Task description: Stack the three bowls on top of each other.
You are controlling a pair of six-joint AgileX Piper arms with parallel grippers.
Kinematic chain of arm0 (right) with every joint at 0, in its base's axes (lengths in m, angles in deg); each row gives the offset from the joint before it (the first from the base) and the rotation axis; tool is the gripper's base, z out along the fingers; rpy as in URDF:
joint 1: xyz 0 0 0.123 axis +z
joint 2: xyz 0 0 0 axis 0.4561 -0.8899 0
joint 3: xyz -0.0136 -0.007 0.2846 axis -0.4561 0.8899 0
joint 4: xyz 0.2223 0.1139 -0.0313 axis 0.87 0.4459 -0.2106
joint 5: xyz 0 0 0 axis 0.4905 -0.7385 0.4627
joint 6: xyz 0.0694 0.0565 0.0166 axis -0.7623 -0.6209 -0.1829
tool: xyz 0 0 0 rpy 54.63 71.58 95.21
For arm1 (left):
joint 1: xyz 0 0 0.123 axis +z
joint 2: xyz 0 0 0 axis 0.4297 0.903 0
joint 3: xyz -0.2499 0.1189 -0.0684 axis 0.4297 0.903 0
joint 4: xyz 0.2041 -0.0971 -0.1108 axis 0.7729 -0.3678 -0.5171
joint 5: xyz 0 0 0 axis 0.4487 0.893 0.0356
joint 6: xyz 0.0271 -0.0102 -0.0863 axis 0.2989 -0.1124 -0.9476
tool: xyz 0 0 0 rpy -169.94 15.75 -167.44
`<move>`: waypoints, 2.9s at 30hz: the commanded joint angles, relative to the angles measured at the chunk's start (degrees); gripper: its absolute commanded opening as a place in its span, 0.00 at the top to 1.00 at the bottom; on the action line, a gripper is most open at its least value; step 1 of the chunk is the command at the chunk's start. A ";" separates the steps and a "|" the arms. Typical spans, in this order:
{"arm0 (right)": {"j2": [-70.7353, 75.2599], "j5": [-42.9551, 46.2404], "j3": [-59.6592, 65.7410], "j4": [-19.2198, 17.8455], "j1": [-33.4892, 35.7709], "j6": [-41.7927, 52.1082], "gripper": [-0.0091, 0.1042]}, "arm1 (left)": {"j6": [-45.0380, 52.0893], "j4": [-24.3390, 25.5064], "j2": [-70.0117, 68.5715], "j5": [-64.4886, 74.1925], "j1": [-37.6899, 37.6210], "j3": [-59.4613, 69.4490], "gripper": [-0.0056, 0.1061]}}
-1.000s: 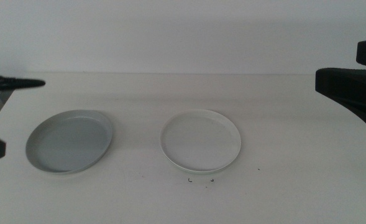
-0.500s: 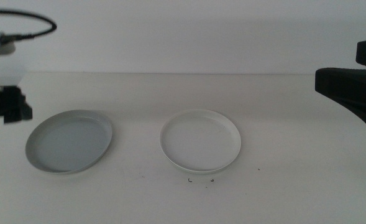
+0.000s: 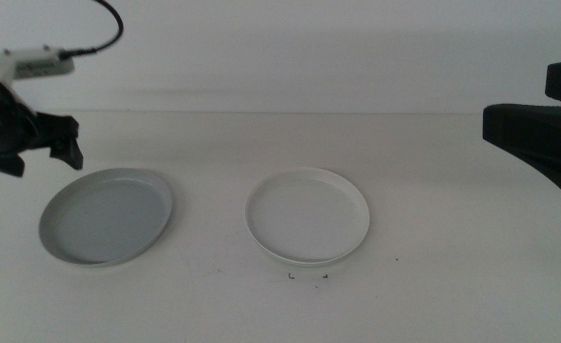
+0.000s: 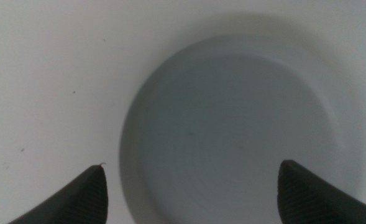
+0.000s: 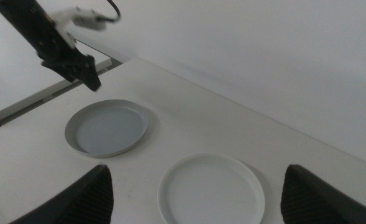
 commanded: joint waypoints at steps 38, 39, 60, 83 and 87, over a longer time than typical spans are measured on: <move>0.16 0.69 0.22 -0.01 0.00 -0.07 0.10 | -0.26 11.61 17.37 4.73 0.19 -2.34 0.97; 0.16 0.69 0.22 -0.01 0.00 -0.07 0.10 | -0.26 11.72 16.73 5.83 0.19 -2.46 0.97; 0.16 0.69 0.22 -0.01 0.00 -0.48 0.10 | -7.49 -1.94 16.50 17.69 -23.69 -32.96 0.97; 0.16 0.69 0.22 -0.01 0.00 -0.48 0.10 | -7.58 -2.72 23.85 15.85 -31.22 -33.73 0.97; 0.16 0.69 0.22 -0.01 0.00 -0.48 0.10 | -7.58 -1.67 24.50 16.20 -31.22 -33.73 0.97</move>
